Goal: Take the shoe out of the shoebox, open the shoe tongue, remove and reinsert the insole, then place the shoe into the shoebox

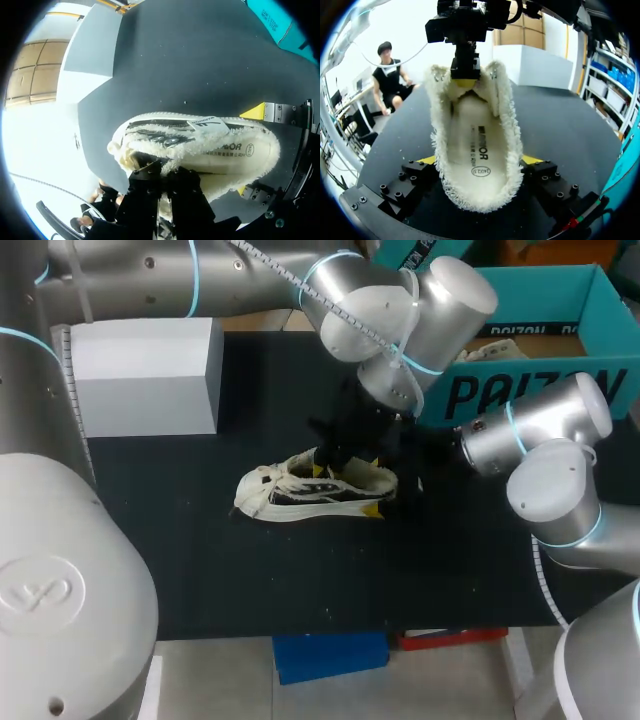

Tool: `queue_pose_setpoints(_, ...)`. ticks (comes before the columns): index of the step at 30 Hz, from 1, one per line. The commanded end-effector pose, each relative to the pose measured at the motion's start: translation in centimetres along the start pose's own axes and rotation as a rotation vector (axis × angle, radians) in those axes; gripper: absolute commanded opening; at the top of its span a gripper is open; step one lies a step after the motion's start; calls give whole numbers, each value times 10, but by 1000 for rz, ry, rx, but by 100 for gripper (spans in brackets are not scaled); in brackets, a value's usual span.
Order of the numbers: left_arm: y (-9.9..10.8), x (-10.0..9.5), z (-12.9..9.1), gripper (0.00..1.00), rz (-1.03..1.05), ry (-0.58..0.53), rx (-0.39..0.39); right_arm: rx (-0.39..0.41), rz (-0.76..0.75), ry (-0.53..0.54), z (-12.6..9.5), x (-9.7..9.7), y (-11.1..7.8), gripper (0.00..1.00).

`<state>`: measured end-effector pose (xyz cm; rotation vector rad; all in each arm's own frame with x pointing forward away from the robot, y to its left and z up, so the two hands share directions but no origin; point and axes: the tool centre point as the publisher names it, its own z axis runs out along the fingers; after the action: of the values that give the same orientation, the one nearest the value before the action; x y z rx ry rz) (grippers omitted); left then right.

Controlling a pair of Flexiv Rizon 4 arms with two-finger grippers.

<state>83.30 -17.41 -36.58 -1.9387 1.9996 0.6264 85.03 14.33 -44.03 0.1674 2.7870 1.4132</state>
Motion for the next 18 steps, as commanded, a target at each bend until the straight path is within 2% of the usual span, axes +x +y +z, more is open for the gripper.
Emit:
queue_pose_setpoints(1,2,-2,-8,0,6,11,27,1,1,-1,4,-2,-2,0)
queue_pose_setpoints(10,8,-22,-27,0,-16,52,102,1,1,-1,4,-2,-2,0)
queue_pose_setpoints(18,15,-51,-23,0,-63,52,121,1,1,-1,4,-2,-2,0)
